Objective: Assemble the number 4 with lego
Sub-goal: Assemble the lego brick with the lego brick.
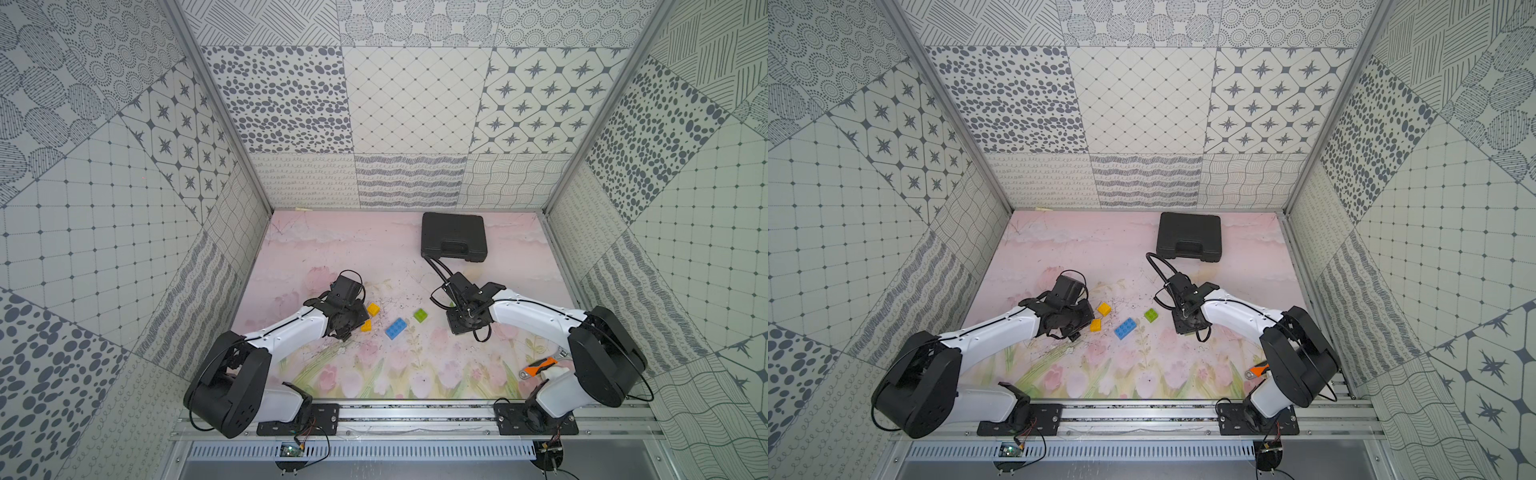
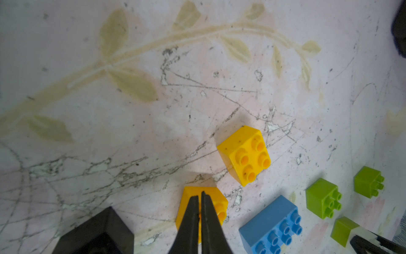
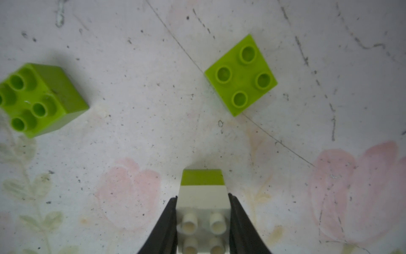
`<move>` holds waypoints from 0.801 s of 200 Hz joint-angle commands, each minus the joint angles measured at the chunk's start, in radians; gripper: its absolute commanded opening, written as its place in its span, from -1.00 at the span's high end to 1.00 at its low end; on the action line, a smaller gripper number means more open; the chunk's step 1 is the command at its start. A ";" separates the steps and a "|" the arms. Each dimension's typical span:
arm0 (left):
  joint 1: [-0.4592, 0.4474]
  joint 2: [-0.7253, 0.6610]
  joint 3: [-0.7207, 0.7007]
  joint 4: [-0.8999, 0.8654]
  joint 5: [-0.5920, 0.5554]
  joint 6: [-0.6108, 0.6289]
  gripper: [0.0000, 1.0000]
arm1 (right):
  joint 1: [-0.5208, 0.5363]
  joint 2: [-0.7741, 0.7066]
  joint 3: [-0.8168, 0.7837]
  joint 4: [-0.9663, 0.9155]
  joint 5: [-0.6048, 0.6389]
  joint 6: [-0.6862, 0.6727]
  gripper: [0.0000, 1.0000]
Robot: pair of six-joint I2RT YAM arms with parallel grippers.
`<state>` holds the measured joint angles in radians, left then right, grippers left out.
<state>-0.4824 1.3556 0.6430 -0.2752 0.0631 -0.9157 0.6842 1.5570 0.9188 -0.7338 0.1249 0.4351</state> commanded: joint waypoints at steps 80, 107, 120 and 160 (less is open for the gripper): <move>0.014 -0.023 0.018 -0.046 0.009 -0.019 0.58 | 0.051 -0.022 0.011 -0.076 0.061 0.099 -0.20; 0.030 -0.036 0.021 -0.056 0.017 -0.025 0.60 | 0.049 -0.068 0.078 -0.120 0.087 0.100 -0.51; 0.036 -0.044 0.021 -0.058 0.019 -0.025 0.59 | 0.048 -0.085 0.111 -0.147 0.093 0.099 -0.61; 0.063 0.002 0.038 -0.043 0.040 -0.017 0.60 | -0.005 -0.098 0.219 -0.191 0.115 0.141 -0.71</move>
<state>-0.4423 1.3273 0.6552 -0.2993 0.0807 -0.9348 0.7185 1.4746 1.0756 -0.8913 0.2104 0.5365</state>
